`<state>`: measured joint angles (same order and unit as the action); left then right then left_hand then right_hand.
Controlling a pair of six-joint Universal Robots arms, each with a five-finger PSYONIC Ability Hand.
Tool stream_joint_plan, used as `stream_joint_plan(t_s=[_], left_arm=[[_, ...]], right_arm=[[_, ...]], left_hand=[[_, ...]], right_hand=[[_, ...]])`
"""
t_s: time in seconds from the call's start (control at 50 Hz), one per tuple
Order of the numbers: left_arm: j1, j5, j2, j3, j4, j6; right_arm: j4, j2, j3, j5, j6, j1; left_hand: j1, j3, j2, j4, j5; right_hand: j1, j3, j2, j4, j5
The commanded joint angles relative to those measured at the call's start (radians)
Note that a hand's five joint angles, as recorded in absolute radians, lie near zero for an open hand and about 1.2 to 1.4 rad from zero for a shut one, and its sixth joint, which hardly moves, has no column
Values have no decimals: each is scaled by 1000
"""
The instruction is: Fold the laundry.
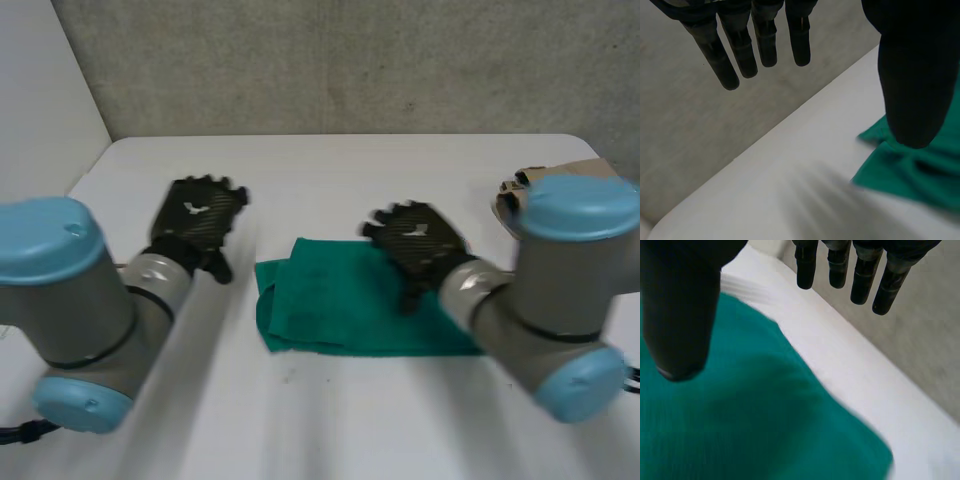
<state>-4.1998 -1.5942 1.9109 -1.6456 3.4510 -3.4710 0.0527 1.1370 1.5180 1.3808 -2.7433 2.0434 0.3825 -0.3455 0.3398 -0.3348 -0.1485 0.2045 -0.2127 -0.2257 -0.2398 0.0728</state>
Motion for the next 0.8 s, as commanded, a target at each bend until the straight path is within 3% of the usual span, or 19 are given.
stream_joint_plan(t_s=[0.02, 0.08, 0.16, 0.18, 0.24, 0.36, 0.46, 0.56, 0.64, 0.72, 0.74, 0.76, 0.78, 0.8], left_arm=[[153, 7, 117, 111, -3, -2], [184, -4, 206, 185, -18, -8], [185, -24, 266, 237, -78, -7], [184, -33, 269, 242, -93, -5], [172, -78, 269, 236, -139, 3], [127, -135, 189, 185, -151, 6], [67, -144, 94, 119, -148, 7], [26, -164, 31, 75, -141, 13], [-8, -171, 16, 53, -116, 33], [-14, -164, 19, 55, -107, 61], [-14, -162, 22, 58, -105, 65], [-8, -159, 28, 67, -102, 73], [-6, -159, 28, 70, -101, 78], [-5, -158, 30, 72, -99, 82]], right_arm=[[18, 38, 212, -17, -9, -140], [53, 32, 255, -22, 19, -183], [93, -2, 272, -8, 103, -227], [90, -25, 262, 3, 152, -230], [88, -36, 238, 24, 204, -232], [85, -20, 117, 118, 281, -181], [84, -25, -13, 116, 284, 42], [107, -95, -96, 22, 283, 233], [107, -163, -105, -107, 280, 303], [95, -201, -125, -134, 263, 313], [93, -198, -127, -128, 248, 311], [91, -194, -127, -120, 226, 311], [91, -187, -127, -111, 199, 311], [93, -169, -127, -94, 127, 299]], left_hand=[[-49, 12, -6, 1, -11], [-46, 9, -3, -2, -14], [-43, 6, 0, -5, -17], [-43, 6, 0, -5, -17], [-40, 3, 3, -8, -20], [-43, 6, 0, -5, -17], [-46, 9, -3, -2, -14], [-46, 9, -3, -2, -14], [-49, 12, -6, 1, -11], [-49, 12, -6, 1, -11], [-46, 9, -3, -2, -14], [-49, 12, -6, 1, -11], [-46, 9, -3, -2, -14], [-46, 9, -3, -2, -14]], right_hand=[[-30, 38, 51, 65, -73], [156, -147, -134, -120, 113], [783, -775, -762, -748, 741], [1188, -1179, -1166, -1152, 1145], [1192, -1184, -1171, -1156, 1149], [1192, -1184, -1171, -1156, 1149], [1192, -1184, -1171, -1156, 1149], [1192, -1184, -1171, -1156, 1149], [1192, -1184, -1171, -1156, 1149], [1192, -1184, -1171, -1156, 1149], [1079, -1071, -1058, -1044, 1037], [791, -782, -769, -755, 748], [471, -463, -450, -436, 428], [-30, 38, 51, 65, -73]])
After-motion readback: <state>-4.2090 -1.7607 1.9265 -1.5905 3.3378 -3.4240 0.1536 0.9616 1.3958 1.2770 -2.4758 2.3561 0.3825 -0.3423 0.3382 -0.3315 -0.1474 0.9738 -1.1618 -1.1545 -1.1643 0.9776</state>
